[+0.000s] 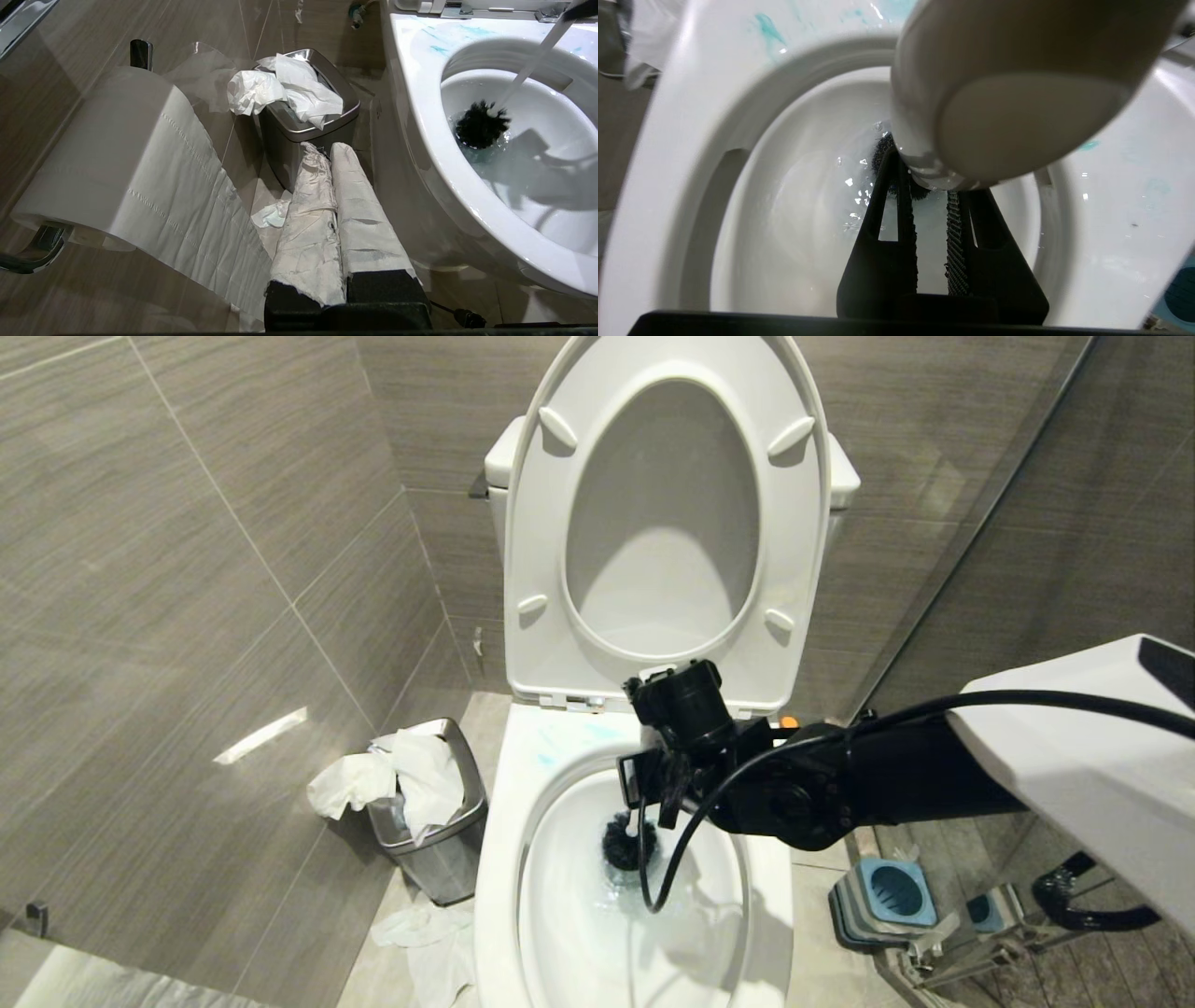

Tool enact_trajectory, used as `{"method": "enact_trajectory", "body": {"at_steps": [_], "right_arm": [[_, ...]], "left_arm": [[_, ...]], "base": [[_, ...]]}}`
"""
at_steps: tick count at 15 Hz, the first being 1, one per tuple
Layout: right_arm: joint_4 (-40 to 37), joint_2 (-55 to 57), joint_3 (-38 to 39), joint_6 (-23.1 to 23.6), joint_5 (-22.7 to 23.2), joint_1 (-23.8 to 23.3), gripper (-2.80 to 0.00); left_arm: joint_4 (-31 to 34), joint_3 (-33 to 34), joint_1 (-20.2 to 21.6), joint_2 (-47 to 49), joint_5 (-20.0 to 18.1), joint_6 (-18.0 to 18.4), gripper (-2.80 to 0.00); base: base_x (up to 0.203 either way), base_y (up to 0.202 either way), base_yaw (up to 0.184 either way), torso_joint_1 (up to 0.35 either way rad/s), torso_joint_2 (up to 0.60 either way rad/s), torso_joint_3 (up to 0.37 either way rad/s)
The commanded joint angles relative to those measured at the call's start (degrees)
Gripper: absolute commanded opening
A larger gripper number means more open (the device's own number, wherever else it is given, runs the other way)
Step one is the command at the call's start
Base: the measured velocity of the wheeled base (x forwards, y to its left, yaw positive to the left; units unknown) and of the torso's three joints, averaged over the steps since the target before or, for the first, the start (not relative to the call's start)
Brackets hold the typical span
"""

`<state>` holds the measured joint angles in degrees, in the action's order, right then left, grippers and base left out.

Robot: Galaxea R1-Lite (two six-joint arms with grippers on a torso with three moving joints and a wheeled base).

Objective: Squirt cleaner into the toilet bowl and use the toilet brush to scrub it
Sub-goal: Scrub the toilet bowl

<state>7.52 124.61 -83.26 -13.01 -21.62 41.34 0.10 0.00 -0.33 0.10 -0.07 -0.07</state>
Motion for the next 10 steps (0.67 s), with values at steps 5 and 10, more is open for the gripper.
{"method": "enact_trajectory", "body": {"at_steps": [5,10], "right_arm": [[-4.0,-2.1,-1.1,-0.5,0.6,-0.1,-2.8],[-3.9,8.4,-7.4,-0.4,0.1,-0.1,-2.8]], "left_arm": [[0.0,0.1,0.0,0.1,0.0,0.0,-2.8],[0.0,0.0,0.0,0.1,0.0,0.0,-2.8]], "base": [[0.0,0.0,0.0,0.0,0.0,0.0],[0.0,0.0,0.0,0.0,0.0,0.0]]}}
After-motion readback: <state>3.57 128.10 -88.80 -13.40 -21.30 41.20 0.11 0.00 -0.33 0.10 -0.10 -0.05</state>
